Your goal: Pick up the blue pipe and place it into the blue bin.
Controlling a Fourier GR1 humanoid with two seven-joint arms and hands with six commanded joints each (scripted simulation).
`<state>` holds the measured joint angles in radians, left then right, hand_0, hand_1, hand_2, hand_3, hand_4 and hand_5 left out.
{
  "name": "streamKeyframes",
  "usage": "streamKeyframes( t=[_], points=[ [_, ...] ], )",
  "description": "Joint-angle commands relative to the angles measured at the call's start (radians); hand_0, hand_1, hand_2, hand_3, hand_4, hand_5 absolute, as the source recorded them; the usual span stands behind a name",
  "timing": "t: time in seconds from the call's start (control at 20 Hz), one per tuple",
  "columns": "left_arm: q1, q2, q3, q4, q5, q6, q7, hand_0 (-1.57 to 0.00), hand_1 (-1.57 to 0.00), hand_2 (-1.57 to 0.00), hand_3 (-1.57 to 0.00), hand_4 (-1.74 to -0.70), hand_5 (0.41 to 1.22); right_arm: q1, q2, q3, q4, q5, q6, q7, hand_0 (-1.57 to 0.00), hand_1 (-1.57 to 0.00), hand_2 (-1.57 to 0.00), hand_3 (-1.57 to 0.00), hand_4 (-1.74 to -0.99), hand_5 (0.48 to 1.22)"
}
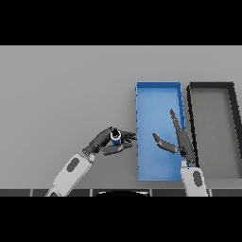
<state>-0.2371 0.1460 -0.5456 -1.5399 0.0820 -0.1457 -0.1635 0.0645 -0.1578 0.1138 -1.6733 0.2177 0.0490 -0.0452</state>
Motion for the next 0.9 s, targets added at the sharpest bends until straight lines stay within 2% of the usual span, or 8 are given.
streamKeyframes(
  t=[0.0, 0.15, 0.25, 0.45, 0.55, 0.65, 0.75, 0.85],
  points=[
    [0.002, -0.004, -0.009, -0.006, -0.008, -0.004, 0.015, -1.56, -1.56, -1.56, -1.56, -1.47, 1.218, 0.002, -0.004, -0.006, 0.001, -0.005, 0.001, -0.005, 0.00, 0.00, 0.00, 0.00, -1.128, 0.564],
    [-0.011, -0.020, -0.008, -0.038, -0.002, -0.019, 0.068, -1.57, -1.57, -1.57, -1.57, -1.47, 1.219, 0.015, -0.005, -0.003, -0.002, -0.003, 0.004, -0.022, 0.00, 0.00, 0.00, 0.00, -1.123, 0.571],
    [-0.011, -0.013, 0.002, -0.041, 0.004, -0.041, 0.079, -1.57, -1.57, -1.57, -1.57, -1.47, 1.220, 0.027, 0.005, -0.002, -0.023, 0.001, -0.012, -0.016, 0.00, 0.00, 0.00, 0.00, -1.124, 0.578],
    [0.007, -0.016, 0.010, -0.048, -0.013, -0.053, 0.080, -1.57, -1.57, -1.57, -1.57, -1.47, 1.220, 0.177, 0.085, 0.031, -0.118, 0.080, -0.126, -0.032, 0.00, 0.00, 0.00, 0.00, -1.123, 0.578],
    [0.003, -0.030, 0.010, -0.039, -0.020, -0.061, 0.084, -1.57, -1.57, -1.57, -1.57, -1.47, 1.220, 0.243, 0.128, 0.045, -0.156, 0.114, -0.178, -0.027, 0.00, 0.00, 0.00, 0.00, -1.157, 0.578],
    [0.005, -0.037, 0.013, -0.032, -0.039, -0.062, 0.085, -1.57, -1.57, -1.57, -1.57, -1.47, 1.220, 0.266, 0.142, 0.052, -0.184, 0.137, -0.203, -0.014, 0.00, 0.00, 0.00, 0.00, -1.191, 0.577],
    [0.017, -0.038, 0.020, -0.037, -0.043, -0.072, 0.067, -1.57, -1.57, -1.57, -1.57, -1.47, 1.221, 0.272, 0.144, 0.044, -0.212, 0.093, -0.190, -0.060, 0.00, -0.02, -0.02, 0.00, -1.178, 0.569],
    [0.013, -0.045, 0.023, -0.036, -0.054, -0.078, 0.076, -1.57, -1.57, -1.57, -1.57, -1.47, 1.221, 0.268, 0.139, 0.043, -0.264, 0.000, -0.131, -0.129, 0.00, -0.02, -0.03, 0.00, -1.172, 0.579]
  ],
)
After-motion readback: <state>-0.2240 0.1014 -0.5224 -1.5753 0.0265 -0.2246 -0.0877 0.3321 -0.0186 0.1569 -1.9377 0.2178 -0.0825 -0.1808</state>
